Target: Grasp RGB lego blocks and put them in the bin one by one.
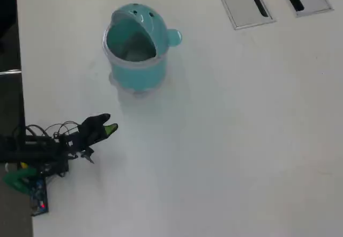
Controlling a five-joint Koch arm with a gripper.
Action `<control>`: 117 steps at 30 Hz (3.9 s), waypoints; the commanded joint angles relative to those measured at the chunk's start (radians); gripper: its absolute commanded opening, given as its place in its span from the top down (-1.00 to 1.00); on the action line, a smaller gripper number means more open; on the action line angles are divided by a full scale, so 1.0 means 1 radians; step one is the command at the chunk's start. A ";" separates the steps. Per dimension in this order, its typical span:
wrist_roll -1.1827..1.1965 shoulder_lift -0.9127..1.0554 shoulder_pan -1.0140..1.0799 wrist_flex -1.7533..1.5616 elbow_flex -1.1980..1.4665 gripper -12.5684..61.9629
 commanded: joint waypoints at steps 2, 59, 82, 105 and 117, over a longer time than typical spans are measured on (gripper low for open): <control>0.018 0.069 0.005 -0.213 0.006 -0.22; -0.018 0.061 0.141 0.650 0.130 -0.27; 0.167 0.060 0.132 0.667 0.130 -0.26; 0.230 0.060 0.123 0.670 0.130 -0.26; 0.230 0.060 0.123 0.670 0.130 -0.26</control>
